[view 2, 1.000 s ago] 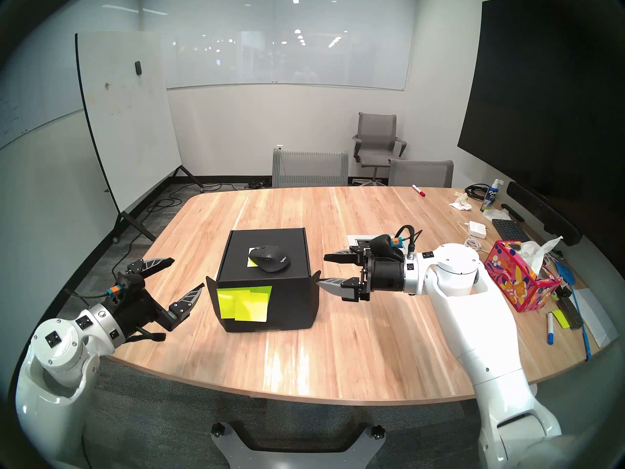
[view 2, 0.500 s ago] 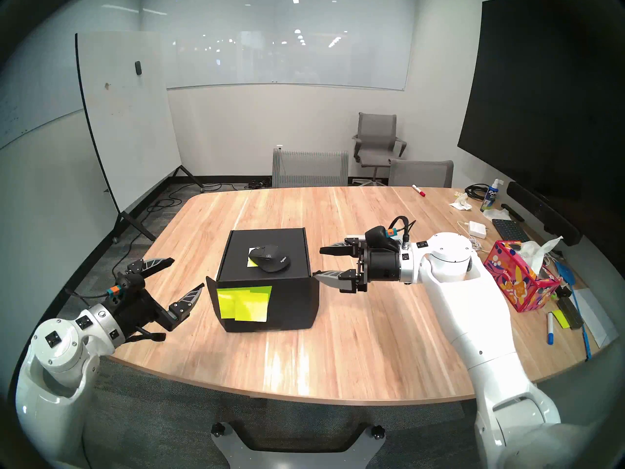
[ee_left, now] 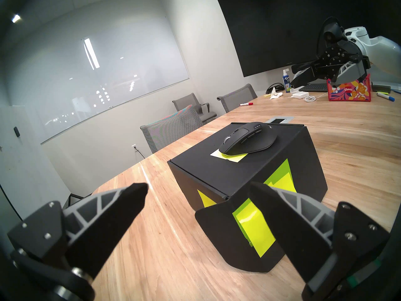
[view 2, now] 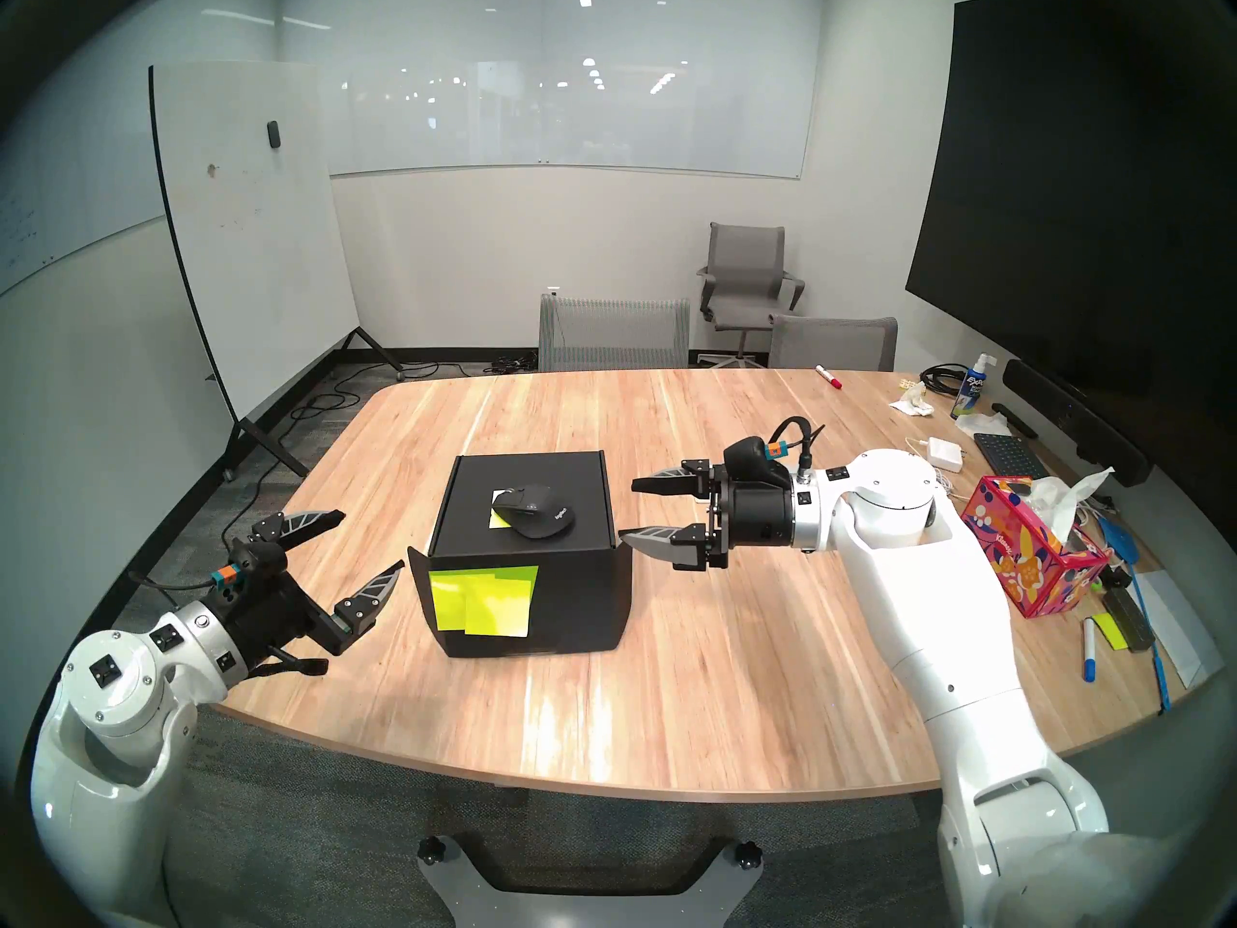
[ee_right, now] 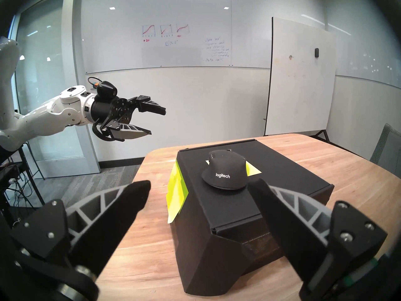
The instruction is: Open the box and place the mouse inside
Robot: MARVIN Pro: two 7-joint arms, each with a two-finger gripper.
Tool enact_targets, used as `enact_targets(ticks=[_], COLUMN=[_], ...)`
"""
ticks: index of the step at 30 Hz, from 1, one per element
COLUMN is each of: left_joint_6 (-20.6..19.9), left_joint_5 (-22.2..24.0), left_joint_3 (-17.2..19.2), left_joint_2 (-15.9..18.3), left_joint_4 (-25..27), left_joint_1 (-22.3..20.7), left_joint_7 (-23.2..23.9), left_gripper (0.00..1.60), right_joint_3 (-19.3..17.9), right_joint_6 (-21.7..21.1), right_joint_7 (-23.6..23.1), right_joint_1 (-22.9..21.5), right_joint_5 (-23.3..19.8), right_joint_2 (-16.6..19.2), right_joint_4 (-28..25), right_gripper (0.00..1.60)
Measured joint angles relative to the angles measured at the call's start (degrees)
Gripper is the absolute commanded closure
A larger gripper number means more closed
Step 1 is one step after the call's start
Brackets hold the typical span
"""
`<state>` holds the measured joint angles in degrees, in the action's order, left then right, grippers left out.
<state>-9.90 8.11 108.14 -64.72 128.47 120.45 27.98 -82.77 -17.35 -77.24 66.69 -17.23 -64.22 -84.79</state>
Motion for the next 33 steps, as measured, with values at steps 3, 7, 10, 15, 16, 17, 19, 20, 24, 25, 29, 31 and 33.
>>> enact_targets(ticks=[3,7,10,15,16,17,19,20,24,25,29,31,33], left_joint_6=[0.00,0.00,0.00,0.00,0.00,0.00,0.00,0.00,0.00,0.00,0.00,0.00,0.00], left_joint_5=[0.00,0.00,0.00,0.00,0.00,0.00,0.00,0.00,0.00,0.00,0.00,0.00,0.00], left_joint_3=[0.00,0.00,0.00,0.00,0.00,0.00,0.00,0.00,0.00,0.00,0.00,0.00,0.00], left_joint_2=[0.00,0.00,0.00,0.00,0.00,0.00,0.00,0.00,0.00,0.00,0.02,0.02,0.02], left_joint_4=[0.00,0.00,0.00,0.00,0.00,0.00,0.00,0.00,0.00,0.00,0.01,0.01,0.01], left_joint_1=[0.00,0.00,0.00,0.00,0.00,0.00,0.00,0.00,0.00,0.00,0.00,0.00,0.00], left_joint_7=[0.00,0.00,0.00,0.00,0.00,0.00,0.00,0.00,0.00,0.00,0.00,0.00,0.00], left_gripper=[0.00,0.00,0.00,0.00,0.00,0.00,0.00,0.00,0.00,0.00,0.00,0.00,0.00], right_joint_3=[-0.06,-0.15,-0.23,-0.34,-0.37,-0.38,-0.43,-0.45,-0.51,-0.51,-0.31,-0.03,0.33], right_joint_6=[0.02,0.02,0.03,0.03,0.03,0.03,0.03,0.03,0.03,0.03,0.06,0.06,0.06], right_joint_7=[-0.09,-0.20,-0.26,-0.36,-0.39,-0.40,-0.45,-0.47,-0.59,-0.67,-1.24,-1.56,-1.86], right_joint_1=[-0.05,-0.09,-0.10,-0.12,-0.12,-0.12,-0.13,-0.13,-0.17,-0.26,-1.05,-1.54,-2.08], right_joint_5=[0.09,0.21,0.29,0.41,0.44,0.46,0.52,0.55,0.67,0.71,0.85,0.95,1.09], right_joint_2=[-0.05,-0.13,-0.20,-0.30,-0.32,-0.34,-0.37,-0.39,-0.48,-0.52,-0.68,-0.72,-0.77], right_joint_4=[0.01,0.01,0.02,0.02,0.02,0.02,0.03,0.03,0.10,0.24,1.90,2.88,3.78], right_gripper=[0.00,0.00,0.00,0.00,0.00,0.00,0.00,0.00,0.00,0.00,0.00,0.00,0.00])
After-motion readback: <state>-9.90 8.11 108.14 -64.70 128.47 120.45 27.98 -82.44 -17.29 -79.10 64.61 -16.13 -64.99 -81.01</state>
